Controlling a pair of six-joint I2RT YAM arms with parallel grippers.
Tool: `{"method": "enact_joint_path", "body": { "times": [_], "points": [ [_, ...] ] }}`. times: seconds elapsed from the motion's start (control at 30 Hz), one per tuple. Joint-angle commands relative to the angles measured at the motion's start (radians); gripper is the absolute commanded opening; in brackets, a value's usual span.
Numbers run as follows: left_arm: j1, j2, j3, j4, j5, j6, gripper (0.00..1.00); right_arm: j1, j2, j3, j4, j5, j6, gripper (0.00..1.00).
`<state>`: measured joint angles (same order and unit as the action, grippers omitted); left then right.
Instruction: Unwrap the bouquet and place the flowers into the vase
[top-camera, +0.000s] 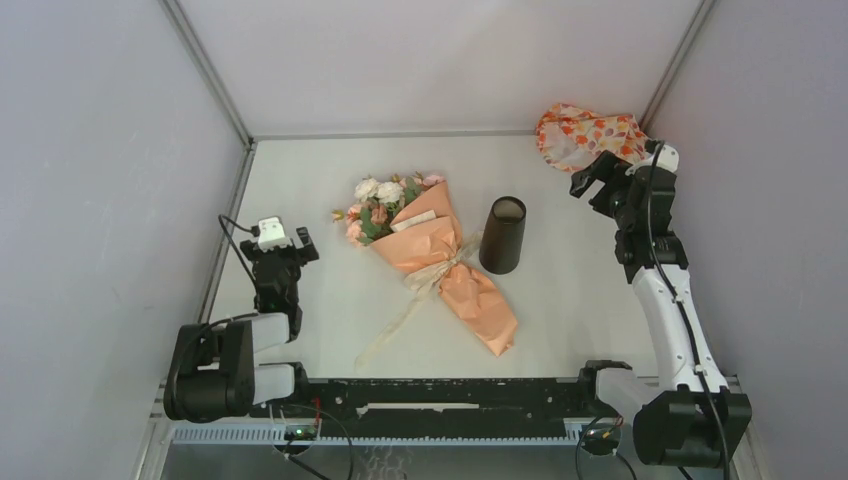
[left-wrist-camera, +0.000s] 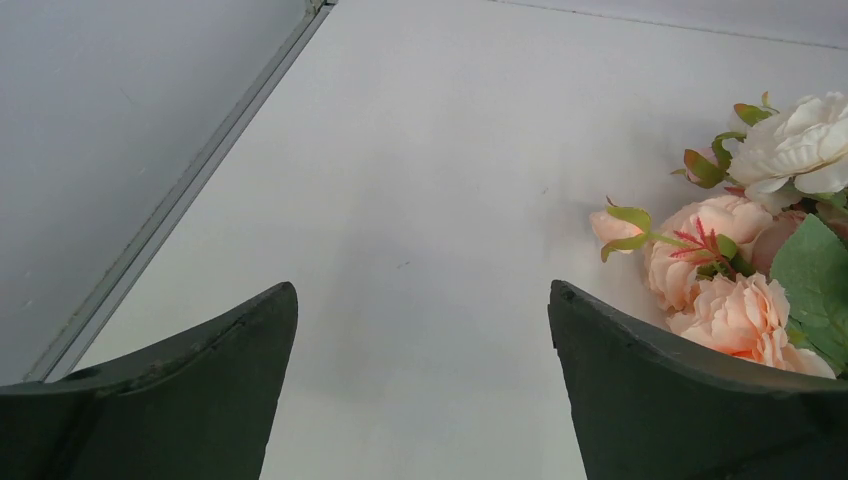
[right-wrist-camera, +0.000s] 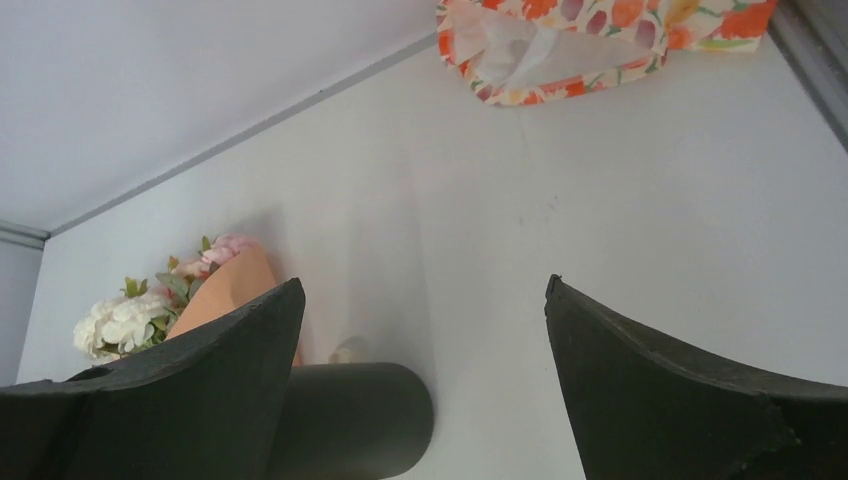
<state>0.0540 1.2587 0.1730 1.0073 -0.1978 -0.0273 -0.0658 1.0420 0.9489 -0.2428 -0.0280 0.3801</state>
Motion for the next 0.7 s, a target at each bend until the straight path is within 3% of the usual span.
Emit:
{"method": "enact_joint_path", "body": {
  "times": [0.0, 0.17, 0.27, 0.4, 0.5, 0.67],
  "points": [
    [0.009, -0.002, 0.023, 0.036, 0.003, -0.007, 1.0, -0.001, -0.009, 0.016, 0.017, -0.028, 0.008, 1.0],
    [-0.04, -0.047, 0.043, -0.027, -0.065, 0.022, 1.0, -0.008, -0.007, 0.054, 0.012, -0.081, 0.083, 1.0],
    [-0.153, -0.177, 0.182, -0.366, -0.175, 0.085, 1.0, -0.036, -0.015, 0.053, 0.058, -0.173, 0.139, 1.0],
    [-0.197, -0.302, 0.386, -0.662, -0.177, -0.133, 1.0, -0.11, 0.009, 0.053, 0.206, -0.535, 0.25, 1.0],
    [-0.197, -0.357, 0.54, -0.804, -0.087, -0.339, 1.0, -0.142, 0.062, 0.054, 0.376, -0.692, 0.42, 0.99],
    [-0.198, -0.277, 0.938, -1.073, 0.38, -0.334, 1.0, -0.139, 0.084, 0.103, 0.516, -0.735, 0.562, 1.0]
  ]
}}
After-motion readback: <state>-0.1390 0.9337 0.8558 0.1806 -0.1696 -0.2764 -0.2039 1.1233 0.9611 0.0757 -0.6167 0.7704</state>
